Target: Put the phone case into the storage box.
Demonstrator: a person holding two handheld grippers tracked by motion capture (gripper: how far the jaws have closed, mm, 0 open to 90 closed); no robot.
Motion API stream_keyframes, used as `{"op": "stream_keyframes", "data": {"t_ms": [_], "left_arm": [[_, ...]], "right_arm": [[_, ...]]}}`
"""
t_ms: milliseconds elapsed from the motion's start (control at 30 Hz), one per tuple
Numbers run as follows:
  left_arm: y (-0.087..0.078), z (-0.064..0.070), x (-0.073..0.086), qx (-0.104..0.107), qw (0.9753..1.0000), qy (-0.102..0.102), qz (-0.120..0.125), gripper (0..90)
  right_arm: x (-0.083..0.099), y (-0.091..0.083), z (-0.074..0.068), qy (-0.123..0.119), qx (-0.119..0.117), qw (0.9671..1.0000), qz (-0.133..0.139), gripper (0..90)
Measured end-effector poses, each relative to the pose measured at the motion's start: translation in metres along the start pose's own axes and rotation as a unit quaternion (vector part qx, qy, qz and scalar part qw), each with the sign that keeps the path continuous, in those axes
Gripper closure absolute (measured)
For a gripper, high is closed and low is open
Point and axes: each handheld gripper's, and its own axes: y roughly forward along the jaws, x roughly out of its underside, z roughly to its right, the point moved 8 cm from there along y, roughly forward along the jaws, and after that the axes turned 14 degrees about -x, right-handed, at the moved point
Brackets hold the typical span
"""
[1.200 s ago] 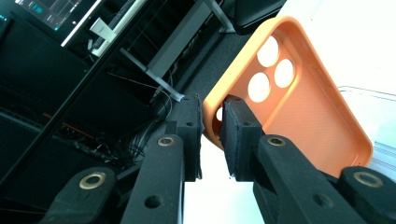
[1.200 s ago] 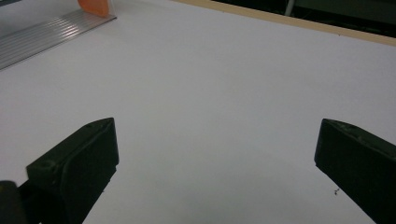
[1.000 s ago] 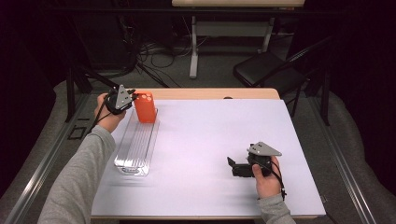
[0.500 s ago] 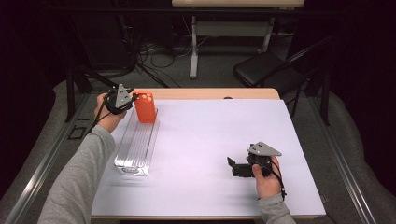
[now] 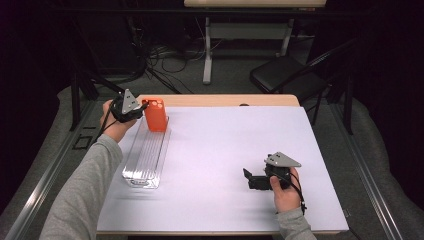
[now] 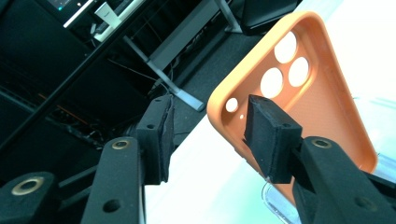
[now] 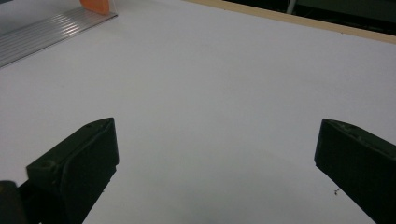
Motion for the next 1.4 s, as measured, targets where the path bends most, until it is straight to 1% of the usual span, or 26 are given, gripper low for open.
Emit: {"op": "stream_keyframes", "data": {"t_ms": [100,167,300,433,533,633,667,833,1033,1167,1233,1400], "left_arm": [[0.000,-0.001,-0.001,0.000,1.0000,-0.004,0.005,49.2],[0.000,-0.001,-0.001,0.002,0.9999,-0.012,0.007,46.1],[0.000,-0.001,-0.001,0.004,0.9998,-0.016,0.006,42.4],[0.000,-0.002,0.000,0.005,0.9996,-0.028,0.003,39.5],[-0.001,-0.003,0.000,0.006,0.9990,-0.044,0.000,39.0],[-0.002,-0.003,0.000,0.010,0.9975,-0.069,-0.009,38.8],[-0.002,-0.003,0.001,0.010,0.9972,-0.073,-0.013,38.8],[-0.004,-0.005,0.003,0.011,0.9963,-0.082,-0.025,38.9],[-0.006,-0.004,0.003,0.018,0.9955,-0.086,-0.034,38.4],[-0.008,-0.005,0.003,0.023,0.9943,-0.097,-0.038,38.2],[-0.009,-0.006,0.003,0.025,0.9939,-0.100,-0.040,38.2],[-0.013,-0.009,0.003,0.030,0.9917,-0.118,-0.042,36.4]], "right_arm": [[0.000,0.000,0.000,0.000,-0.001,1.0000,-0.001,0.0],[0.000,0.000,0.000,0.000,-0.001,1.0000,-0.001,0.0],[0.001,0.000,0.000,-0.001,-0.001,1.0000,-0.002,0.0],[0.001,0.000,0.000,-0.001,-0.001,1.0000,-0.003,0.0],[0.001,0.000,0.000,-0.001,-0.001,1.0000,-0.003,0.0],[0.001,0.000,0.000,-0.002,-0.001,1.0000,-0.004,0.0],[0.001,0.000,0.000,-0.003,0.000,1.0000,-0.004,0.0],[0.001,0.001,0.000,-0.004,0.000,1.0000,-0.003,0.0],[0.001,0.001,0.000,-0.005,0.000,1.0000,-0.004,0.0],[0.001,0.001,0.000,-0.004,0.000,1.0000,-0.005,0.0],[0.001,0.000,0.000,-0.004,0.000,1.0000,-0.004,0.0],[0.001,0.000,0.000,-0.004,-0.001,1.0000,-0.004,0.0]]}}
